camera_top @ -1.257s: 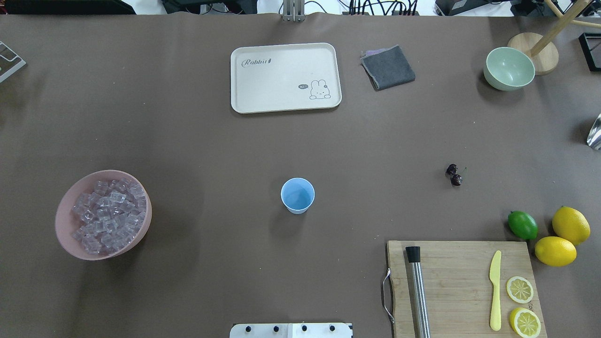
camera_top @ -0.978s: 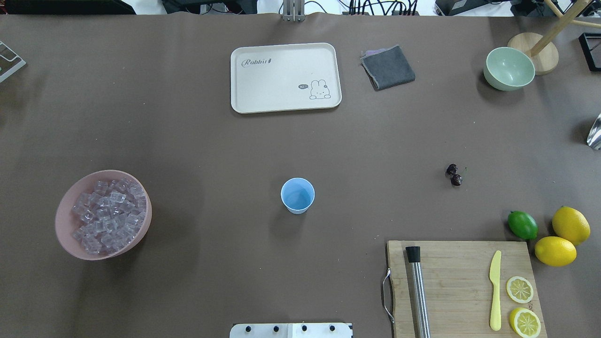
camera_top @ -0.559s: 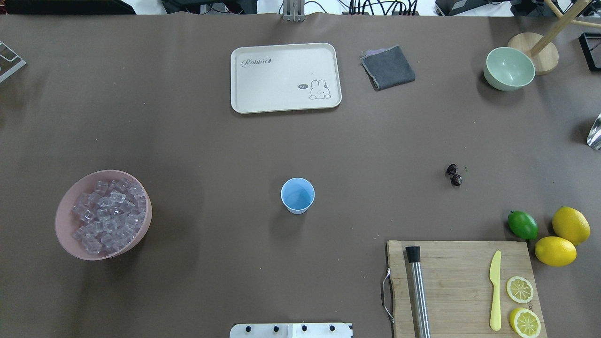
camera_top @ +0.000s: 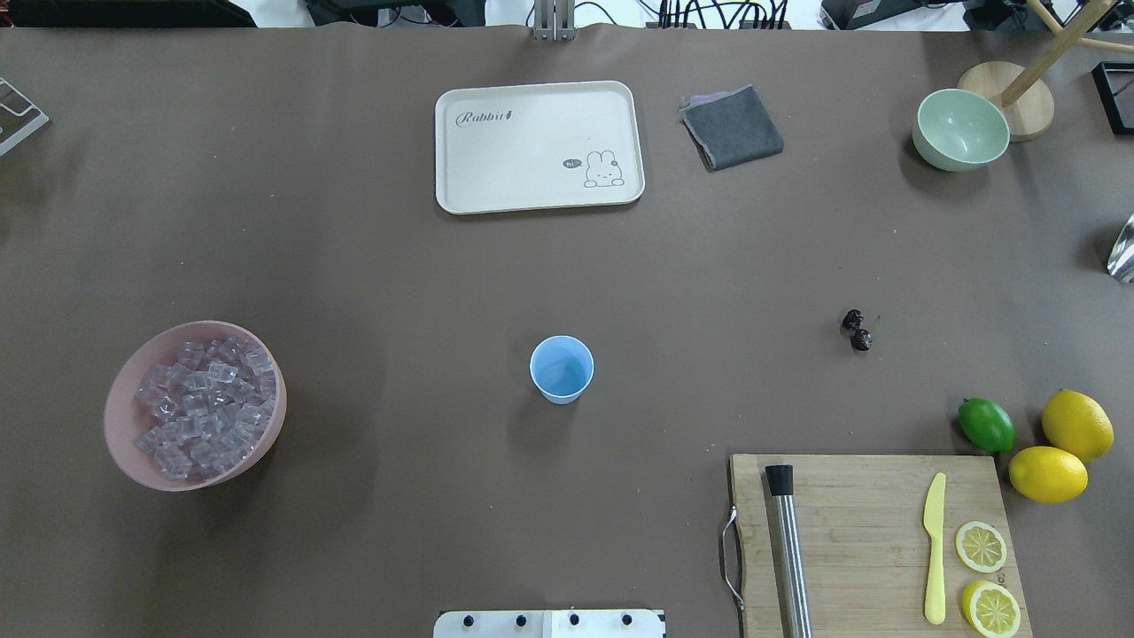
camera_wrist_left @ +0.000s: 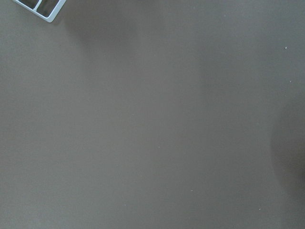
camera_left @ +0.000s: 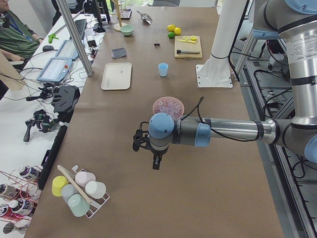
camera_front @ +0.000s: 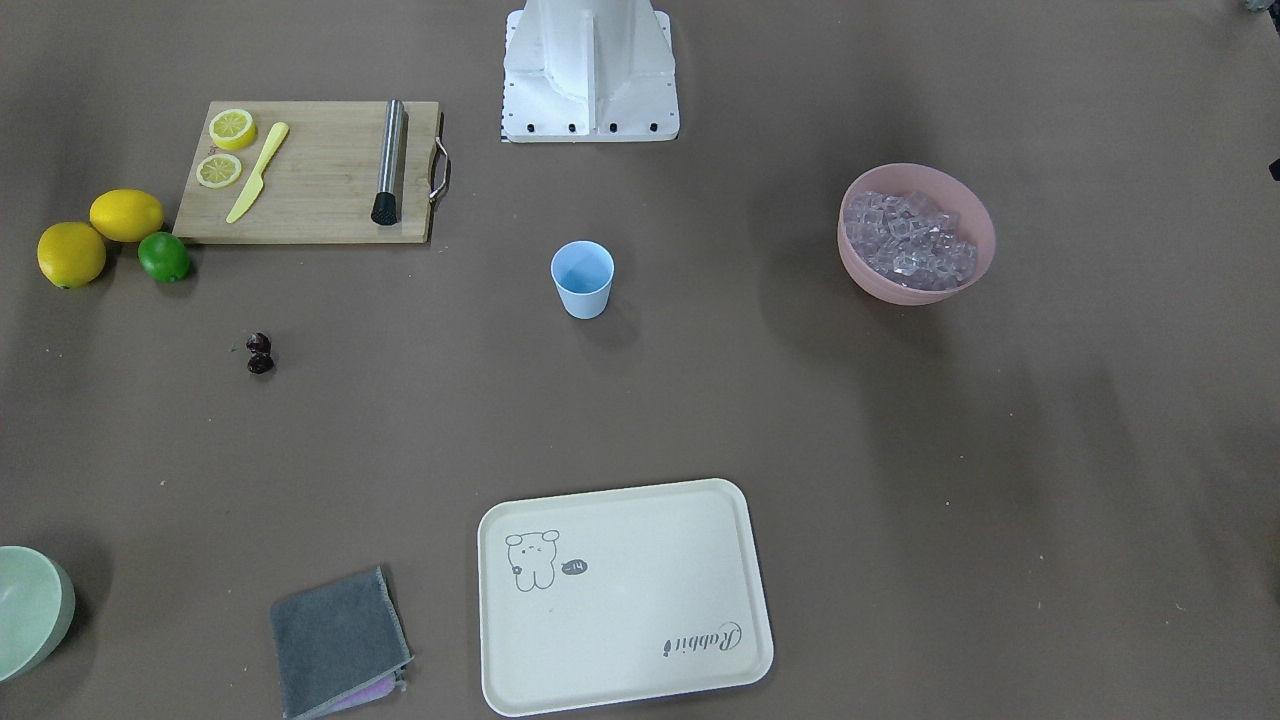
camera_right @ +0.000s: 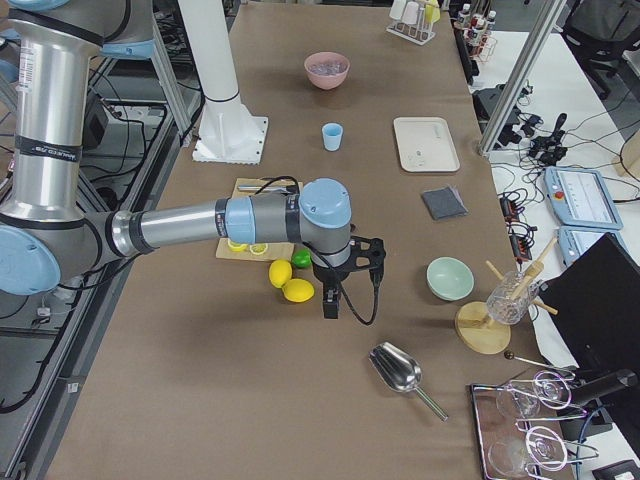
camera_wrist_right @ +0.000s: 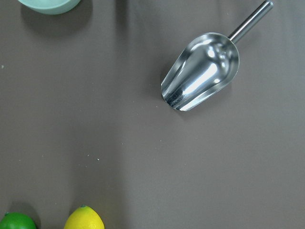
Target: Put ice and cherries in cup
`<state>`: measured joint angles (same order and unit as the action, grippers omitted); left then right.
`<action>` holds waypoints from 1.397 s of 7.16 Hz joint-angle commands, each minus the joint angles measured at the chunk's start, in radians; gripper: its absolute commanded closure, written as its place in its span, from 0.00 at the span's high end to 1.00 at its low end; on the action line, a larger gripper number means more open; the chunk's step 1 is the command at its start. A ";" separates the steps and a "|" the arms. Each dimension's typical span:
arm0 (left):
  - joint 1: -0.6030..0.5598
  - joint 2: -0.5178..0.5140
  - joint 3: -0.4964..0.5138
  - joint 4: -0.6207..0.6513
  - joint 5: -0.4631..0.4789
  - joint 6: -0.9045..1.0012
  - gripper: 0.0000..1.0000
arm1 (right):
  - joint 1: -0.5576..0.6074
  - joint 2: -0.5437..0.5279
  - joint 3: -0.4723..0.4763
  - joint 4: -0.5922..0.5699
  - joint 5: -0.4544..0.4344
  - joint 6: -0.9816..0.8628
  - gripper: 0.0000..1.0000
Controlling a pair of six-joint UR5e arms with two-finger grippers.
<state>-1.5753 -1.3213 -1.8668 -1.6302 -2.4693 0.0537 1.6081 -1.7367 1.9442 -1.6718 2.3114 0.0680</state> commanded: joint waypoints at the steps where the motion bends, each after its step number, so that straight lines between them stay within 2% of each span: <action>1: -0.003 -0.015 0.000 -0.075 -0.005 0.000 0.99 | 0.003 0.032 -0.002 0.027 0.016 -0.023 1.00; 2: -0.008 -0.001 0.027 -0.255 -0.004 -0.009 0.99 | 0.003 0.025 -0.028 0.076 0.028 -0.025 1.00; 3: -0.009 0.004 0.069 -0.381 -0.010 0.003 0.99 | 0.003 0.019 -0.043 0.121 0.130 -0.025 1.00; 4: -0.011 0.020 0.122 -0.472 -0.016 -0.008 0.99 | 0.003 0.019 -0.042 0.170 0.157 -0.028 1.00; 6: 0.004 0.008 0.095 -0.577 -0.014 -0.068 0.99 | 0.000 -0.047 -0.039 0.320 0.131 -0.025 1.00; 7: 0.064 -0.005 0.048 -0.577 -0.051 -0.162 0.99 | -0.007 -0.058 -0.037 0.358 0.116 -0.014 1.00; 8: 0.134 0.005 0.020 -0.603 -0.063 -0.375 0.99 | -0.014 -0.058 -0.034 0.360 0.117 -0.011 1.00; 10: 0.242 0.023 0.006 -0.749 -0.028 -0.640 0.99 | -0.016 -0.060 -0.034 0.363 0.128 -0.013 1.00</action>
<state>-1.4012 -1.3076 -1.8467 -2.3057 -2.5151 -0.4236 1.5940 -1.7941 1.9091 -1.3135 2.4359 0.0561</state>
